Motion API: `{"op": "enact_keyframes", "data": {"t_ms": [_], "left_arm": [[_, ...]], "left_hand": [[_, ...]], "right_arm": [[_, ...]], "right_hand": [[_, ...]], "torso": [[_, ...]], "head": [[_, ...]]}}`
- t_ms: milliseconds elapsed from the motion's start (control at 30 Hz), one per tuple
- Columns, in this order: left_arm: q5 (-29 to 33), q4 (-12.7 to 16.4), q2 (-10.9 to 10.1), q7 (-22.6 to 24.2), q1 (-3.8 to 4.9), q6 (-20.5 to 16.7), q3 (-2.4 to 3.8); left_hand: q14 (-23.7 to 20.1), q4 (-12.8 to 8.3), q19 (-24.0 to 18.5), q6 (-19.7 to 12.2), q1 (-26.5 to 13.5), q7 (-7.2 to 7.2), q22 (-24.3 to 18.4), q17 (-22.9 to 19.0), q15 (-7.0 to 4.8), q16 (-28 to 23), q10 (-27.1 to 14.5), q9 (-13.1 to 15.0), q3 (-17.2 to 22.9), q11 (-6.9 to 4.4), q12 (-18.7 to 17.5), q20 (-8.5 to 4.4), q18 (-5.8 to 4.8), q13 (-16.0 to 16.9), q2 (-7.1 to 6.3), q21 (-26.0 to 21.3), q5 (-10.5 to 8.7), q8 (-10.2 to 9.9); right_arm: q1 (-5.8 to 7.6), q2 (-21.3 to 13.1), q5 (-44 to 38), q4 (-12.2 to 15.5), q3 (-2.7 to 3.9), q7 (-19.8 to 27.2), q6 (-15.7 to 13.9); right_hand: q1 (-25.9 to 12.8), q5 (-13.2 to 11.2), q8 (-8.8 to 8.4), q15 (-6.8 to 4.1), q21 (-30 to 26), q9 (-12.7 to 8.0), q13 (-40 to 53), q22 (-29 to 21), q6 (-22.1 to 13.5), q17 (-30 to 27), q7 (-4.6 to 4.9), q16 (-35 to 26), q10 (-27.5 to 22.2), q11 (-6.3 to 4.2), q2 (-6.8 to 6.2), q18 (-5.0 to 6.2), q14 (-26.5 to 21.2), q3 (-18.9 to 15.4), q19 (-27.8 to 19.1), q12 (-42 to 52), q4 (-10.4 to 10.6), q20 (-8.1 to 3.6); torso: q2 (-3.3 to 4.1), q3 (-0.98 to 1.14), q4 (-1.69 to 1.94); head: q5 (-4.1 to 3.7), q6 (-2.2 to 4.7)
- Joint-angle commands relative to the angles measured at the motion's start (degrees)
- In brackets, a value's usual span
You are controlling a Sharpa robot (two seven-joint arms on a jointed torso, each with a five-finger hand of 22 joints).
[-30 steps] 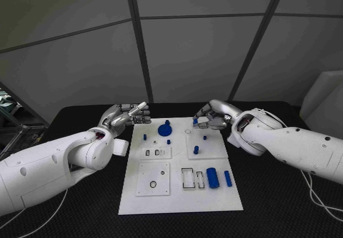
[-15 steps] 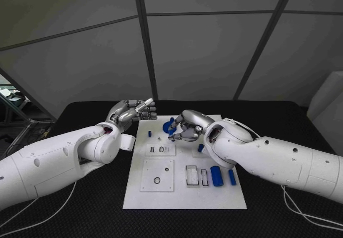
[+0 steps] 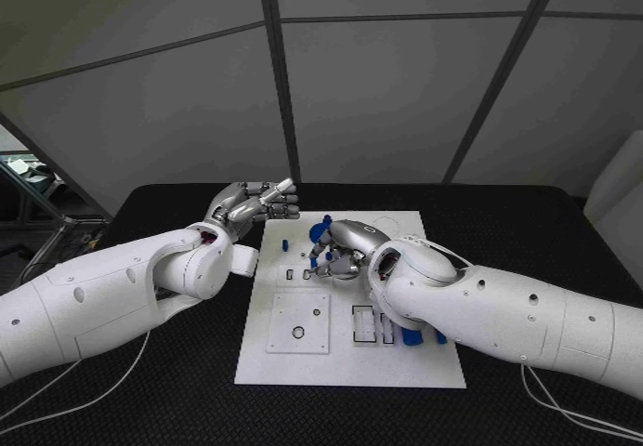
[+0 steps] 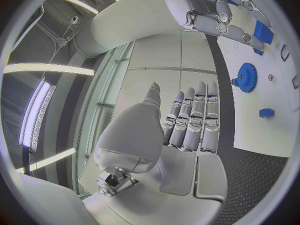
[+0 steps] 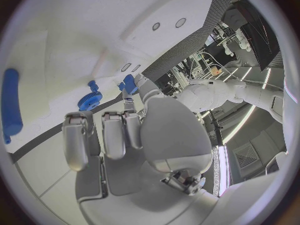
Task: Assemble the parts on the task board
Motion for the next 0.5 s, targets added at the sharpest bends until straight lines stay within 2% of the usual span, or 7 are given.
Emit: {"op": "enact_keyframes", "data": {"t_ms": [33, 300, 500], "left_arm": [[-0.22, 0.0, 0.16, 0.26, 0.11, 0.69, 0.06], [-0.22, -0.09, 0.23, 0.24, 0.11, 0.76, 0.06], [-0.22, -0.11, 0.22, 0.24, 0.11, 0.82, 0.06]], "left_hand": [[-0.22, 0.0, -0.08, 0.3, -0.09, -0.07, -0.09, 0.1, 0.04, -0.21, 0.35, -0.1, -0.33, 0.09, -0.25, 0.24, -0.74, -0.05, 0.43, -0.28, -0.19, -0.36], [-0.17, -0.03, -0.08, 0.38, -0.1, -0.09, -0.12, 0.13, 0.03, -0.28, 0.45, -0.1, -0.36, 0.07, -0.29, 0.25, -0.74, -0.04, 0.55, -0.29, -0.22, -0.38], [-0.17, -0.03, -0.08, 0.38, -0.1, -0.09, -0.12, 0.13, 0.03, -0.28, 0.45, -0.1, -0.36, 0.07, -0.29, 0.25, -0.74, -0.04, 0.55, -0.29, -0.22, -0.38]], "right_arm": [[0.0, 0.4, -2.77, -0.17, -0.04, -1.68, 1.2], [-0.15, 0.98, -3.47, -0.65, -0.36, -1.61, 3.49], [-0.19, 1.21, -3.56, -1.17, -0.53, -1.73, 4.15]], "right_hand": [[-0.36, 0.29, 0.13, -0.51, 0.18, 0.07, 7.3, 15.07, 0.44, 4.07, -0.04, -0.14, 0.99, -0.41, 0.29, -0.43, 3.56, 0.25, 6.04, -0.28, -0.12, -0.52], [-0.59, 0.34, 0.07, -0.51, 0.18, 0.06, 7.3, 15.07, 0.49, 3.99, -0.04, -0.19, 0.99, -0.41, 0.16, -0.43, 3.55, 0.2, 6.04, -0.29, -0.12, -0.54], [-0.66, 0.34, 0.04, -0.51, 0.18, 0.05, 7.29, 15.07, 0.48, 3.98, -0.03, -0.19, 0.98, -0.4, 0.14, -0.43, 3.54, 0.18, 6.04, -0.31, -0.11, -0.54]], "torso": [[0.0, 0.0, -0.04], [-0.06, -0.02, 0.03], [-0.06, -0.03, 0.04]], "head": [[0.09, -0.18], [0.14, -0.43], [0.19, -0.53]]}}
